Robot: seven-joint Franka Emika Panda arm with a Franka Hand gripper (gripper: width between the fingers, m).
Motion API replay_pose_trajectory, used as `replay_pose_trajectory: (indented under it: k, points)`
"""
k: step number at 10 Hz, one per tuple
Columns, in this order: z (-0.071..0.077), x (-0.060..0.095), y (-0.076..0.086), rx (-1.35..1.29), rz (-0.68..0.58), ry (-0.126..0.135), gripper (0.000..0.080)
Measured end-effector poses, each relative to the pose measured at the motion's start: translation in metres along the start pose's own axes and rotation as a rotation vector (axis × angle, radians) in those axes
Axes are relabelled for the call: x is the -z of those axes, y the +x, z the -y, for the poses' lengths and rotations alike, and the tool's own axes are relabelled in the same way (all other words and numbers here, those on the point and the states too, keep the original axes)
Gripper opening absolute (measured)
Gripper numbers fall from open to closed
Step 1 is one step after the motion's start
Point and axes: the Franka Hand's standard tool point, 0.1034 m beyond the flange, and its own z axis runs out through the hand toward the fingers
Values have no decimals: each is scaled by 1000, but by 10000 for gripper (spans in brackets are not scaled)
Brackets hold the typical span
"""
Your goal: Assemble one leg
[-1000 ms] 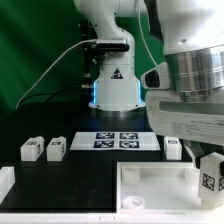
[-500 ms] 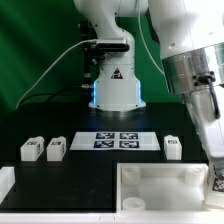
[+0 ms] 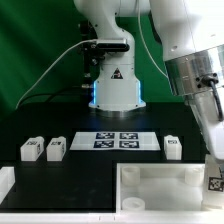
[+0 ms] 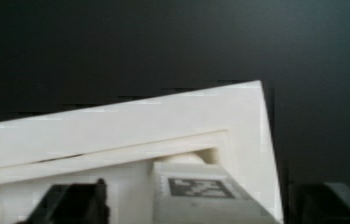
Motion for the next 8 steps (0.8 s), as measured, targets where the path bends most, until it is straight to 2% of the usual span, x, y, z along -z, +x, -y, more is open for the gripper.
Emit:
replay_pose_trajectory:
  k: [1, 2, 3, 6, 7, 8]
  points:
    - [2, 3, 0, 201, -13, -36, 608]
    - [4, 3, -2, 358, -23, -57, 608]
    - [5, 3, 3, 481, -26, -39, 642]
    - [5, 3, 5, 778, -22, -48, 649]
    - [6, 3, 5, 937, -50, -79, 649]
    - [11, 3, 0, 1154, -107, -124, 649]
